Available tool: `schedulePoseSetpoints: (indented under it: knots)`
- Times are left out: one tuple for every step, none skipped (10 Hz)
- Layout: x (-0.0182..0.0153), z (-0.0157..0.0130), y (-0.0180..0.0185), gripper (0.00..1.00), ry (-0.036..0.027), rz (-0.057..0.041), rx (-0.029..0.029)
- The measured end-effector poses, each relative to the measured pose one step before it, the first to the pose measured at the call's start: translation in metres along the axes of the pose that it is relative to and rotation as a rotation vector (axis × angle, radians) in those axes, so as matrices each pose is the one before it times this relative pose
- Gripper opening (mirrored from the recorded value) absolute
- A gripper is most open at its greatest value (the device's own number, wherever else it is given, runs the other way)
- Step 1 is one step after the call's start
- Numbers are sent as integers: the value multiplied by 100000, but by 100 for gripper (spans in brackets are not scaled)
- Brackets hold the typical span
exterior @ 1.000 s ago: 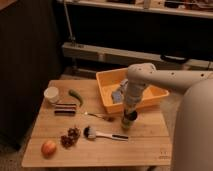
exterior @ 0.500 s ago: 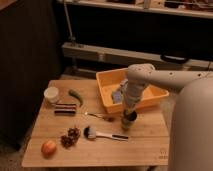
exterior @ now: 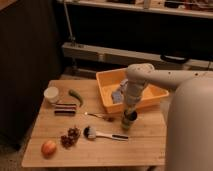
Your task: Stack cups on top of each other
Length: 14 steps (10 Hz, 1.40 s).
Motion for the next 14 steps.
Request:
schedulePoseSetpoints:
  knots:
    - [261, 188, 1, 0, -110, 592, -769]
    - [171, 93, 19, 0, -252, 324, -447]
    - [108, 193, 2, 0, -701, -176, -644]
    - [84, 114, 25, 0, -585, -124, -432]
    - [67, 99, 30, 0, -628, -195, -432]
    - [-43, 92, -56, 3, -750, -137, -432]
    - [-17, 72, -45, 14, -1148, -170, -674]
    - [20, 112, 10, 22, -667, -140, -542]
    - [-32, 20, -45, 30, -498, -208, -289]
    - [-72, 106, -77, 43, -624, -400, -563]
    - [-113, 16, -97, 54, -454, -370, -188]
    - [-70, -15, -66, 62, -708, -227, -80]
    - [-41, -62, -20, 72, -508, -219, 66]
    - [-90, -70, -24, 79, -303, -245, 33]
